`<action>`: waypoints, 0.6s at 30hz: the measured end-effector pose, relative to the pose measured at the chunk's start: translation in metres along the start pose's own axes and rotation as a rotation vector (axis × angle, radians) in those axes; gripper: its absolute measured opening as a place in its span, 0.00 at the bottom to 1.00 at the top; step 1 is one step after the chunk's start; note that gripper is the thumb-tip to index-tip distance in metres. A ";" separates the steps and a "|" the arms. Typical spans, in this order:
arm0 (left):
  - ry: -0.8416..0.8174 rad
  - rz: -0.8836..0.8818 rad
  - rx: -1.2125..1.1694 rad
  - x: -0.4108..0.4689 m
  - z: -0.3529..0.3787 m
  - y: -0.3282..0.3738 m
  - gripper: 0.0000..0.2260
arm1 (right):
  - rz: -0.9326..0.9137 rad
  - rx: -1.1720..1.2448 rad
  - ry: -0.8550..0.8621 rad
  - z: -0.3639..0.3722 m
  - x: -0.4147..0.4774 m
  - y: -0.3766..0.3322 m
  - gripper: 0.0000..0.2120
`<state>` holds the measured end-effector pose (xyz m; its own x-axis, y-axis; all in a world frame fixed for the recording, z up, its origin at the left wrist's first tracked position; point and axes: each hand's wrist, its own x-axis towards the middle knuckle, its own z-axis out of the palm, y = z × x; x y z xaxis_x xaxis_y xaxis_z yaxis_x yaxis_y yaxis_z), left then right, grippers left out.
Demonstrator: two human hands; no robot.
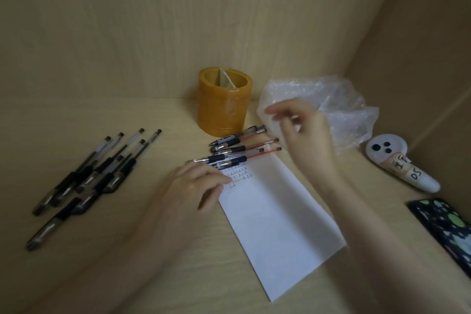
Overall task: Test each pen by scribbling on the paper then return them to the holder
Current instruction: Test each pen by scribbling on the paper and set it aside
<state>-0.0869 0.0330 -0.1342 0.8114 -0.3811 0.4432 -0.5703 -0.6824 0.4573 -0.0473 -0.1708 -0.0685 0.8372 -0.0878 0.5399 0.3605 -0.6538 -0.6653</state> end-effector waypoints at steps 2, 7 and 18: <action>0.044 -0.048 0.114 0.002 -0.006 -0.006 0.15 | 0.002 0.019 -0.209 0.021 -0.020 -0.007 0.14; 0.119 -0.197 0.362 0.005 -0.020 -0.031 0.11 | 0.015 0.017 -0.353 0.049 -0.045 -0.001 0.13; -0.058 -0.406 0.493 0.006 -0.029 -0.029 0.20 | 0.147 0.223 -0.361 0.045 -0.049 0.003 0.15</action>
<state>-0.0690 0.0688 -0.1222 0.9639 -0.0560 0.2602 -0.1017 -0.9809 0.1657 -0.0685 -0.1343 -0.1199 0.9619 0.1256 0.2428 0.2732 -0.4728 -0.8378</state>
